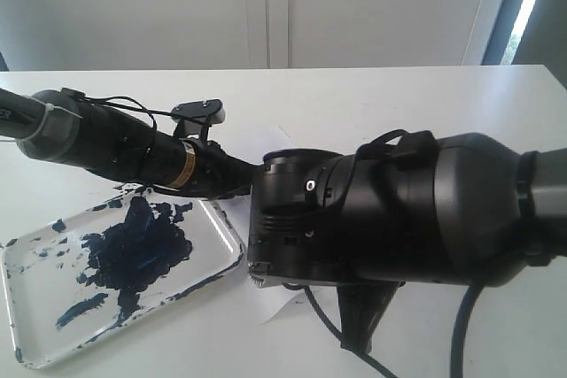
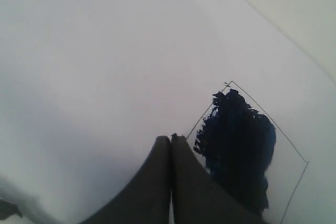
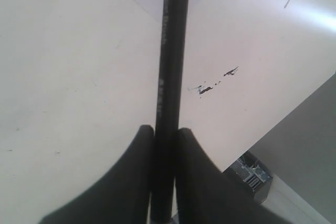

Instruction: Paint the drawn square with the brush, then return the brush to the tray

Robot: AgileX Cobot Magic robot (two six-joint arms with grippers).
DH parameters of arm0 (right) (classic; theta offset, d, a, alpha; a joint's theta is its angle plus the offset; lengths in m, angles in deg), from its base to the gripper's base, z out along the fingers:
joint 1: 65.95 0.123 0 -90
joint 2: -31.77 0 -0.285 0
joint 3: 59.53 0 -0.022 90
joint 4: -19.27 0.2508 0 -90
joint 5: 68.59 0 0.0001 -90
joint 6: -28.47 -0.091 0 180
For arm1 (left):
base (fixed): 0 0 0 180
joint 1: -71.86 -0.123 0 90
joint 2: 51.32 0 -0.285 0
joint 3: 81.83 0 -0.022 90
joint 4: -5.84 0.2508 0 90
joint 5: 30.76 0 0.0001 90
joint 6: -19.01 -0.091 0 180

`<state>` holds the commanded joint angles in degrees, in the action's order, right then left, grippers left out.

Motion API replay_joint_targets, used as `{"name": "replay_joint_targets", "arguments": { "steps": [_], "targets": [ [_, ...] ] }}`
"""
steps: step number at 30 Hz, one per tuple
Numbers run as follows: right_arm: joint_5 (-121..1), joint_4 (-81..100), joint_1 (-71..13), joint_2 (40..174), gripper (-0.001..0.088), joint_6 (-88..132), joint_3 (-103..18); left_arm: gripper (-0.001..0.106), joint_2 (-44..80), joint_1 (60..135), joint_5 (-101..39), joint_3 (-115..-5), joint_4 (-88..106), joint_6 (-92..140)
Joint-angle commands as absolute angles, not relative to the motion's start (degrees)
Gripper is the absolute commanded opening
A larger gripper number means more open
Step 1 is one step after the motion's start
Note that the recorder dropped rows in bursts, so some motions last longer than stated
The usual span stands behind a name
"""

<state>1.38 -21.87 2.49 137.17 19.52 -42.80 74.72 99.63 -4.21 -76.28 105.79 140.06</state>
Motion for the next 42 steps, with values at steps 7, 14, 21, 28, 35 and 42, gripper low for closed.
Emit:
{"name": "replay_joint_targets", "arguments": {
  "steps": [7,14,21,28,35,42],
  "targets": [
    [1.4,-22.3,2.5,137.2,0.0,19.5,-42.8,0.0,76.9,97.2,-2.3,-77.3,105.8,140.1],
    [1.4,-22.9,0.6,137.2,0.0,19.5,-42.8,0.0,79.0,97.2,-0.3,-77.3,105.8,140.1],
    [1.4,-24.1,-5.5,137.2,0.0,19.5,-42.8,0.0,79.0,97.2,-0.2,-77.3,105.8,140.1],
    [1.4,-25.6,-7.9,137.2,0.0,19.5,-42.8,0.0,79.0,97.0,0.6,-77.3,105.8,140.1],
    [1.4,-23.6,-7.9,137.2,0.0,20.9,-42.8,0.0,79.0,95.9,1.9,-77.3,105.8,140.1],
    [1.4,-21.6,-7.7,137.2,0.0,22.5,-42.8,0.0,79.0,93.9,4.3,-77.3,105.3,140.1]
  ]
}}
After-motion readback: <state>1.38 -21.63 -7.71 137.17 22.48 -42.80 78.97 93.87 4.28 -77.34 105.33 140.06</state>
